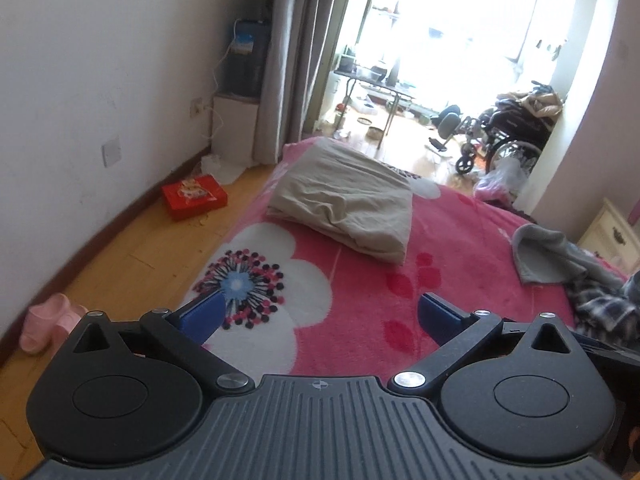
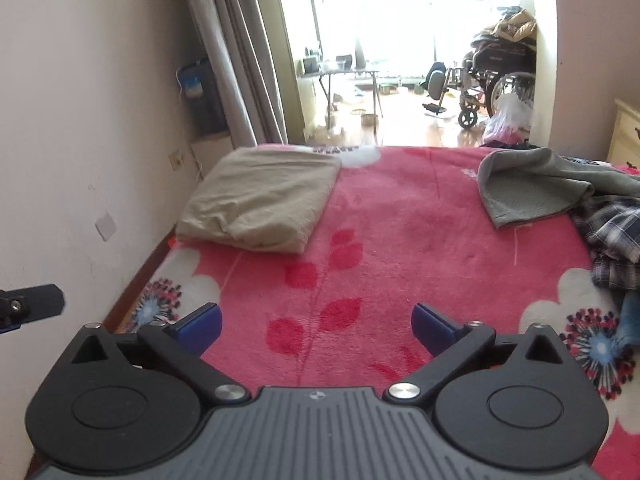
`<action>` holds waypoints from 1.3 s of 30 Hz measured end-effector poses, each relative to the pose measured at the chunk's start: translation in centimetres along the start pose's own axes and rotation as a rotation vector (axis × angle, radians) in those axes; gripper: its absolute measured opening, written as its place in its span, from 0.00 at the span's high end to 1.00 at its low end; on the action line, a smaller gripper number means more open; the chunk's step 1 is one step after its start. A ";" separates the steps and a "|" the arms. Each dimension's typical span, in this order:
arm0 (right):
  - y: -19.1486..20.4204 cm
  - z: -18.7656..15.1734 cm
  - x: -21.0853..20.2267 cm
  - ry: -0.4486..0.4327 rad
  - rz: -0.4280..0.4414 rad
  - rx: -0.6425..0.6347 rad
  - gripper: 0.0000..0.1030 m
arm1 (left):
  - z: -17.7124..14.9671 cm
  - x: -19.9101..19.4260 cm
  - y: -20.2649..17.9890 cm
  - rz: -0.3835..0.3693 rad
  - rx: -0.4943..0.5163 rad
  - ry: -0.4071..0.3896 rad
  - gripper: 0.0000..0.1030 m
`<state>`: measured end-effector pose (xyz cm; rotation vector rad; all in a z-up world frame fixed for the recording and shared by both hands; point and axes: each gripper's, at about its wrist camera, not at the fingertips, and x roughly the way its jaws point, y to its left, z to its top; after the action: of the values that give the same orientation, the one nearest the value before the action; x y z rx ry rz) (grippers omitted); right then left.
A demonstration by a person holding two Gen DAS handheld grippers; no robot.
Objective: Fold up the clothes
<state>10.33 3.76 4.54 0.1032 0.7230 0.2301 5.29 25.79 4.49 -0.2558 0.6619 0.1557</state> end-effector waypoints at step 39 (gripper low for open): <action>2.5 -1.4 -2.0 0.047 -0.114 -0.044 0.00 | -4.4 -0.3 -2.7 0.232 0.107 0.049 0.00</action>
<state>7.53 5.69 5.25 0.0148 0.7682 0.1394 3.12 21.95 1.82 -0.0797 0.7453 0.3366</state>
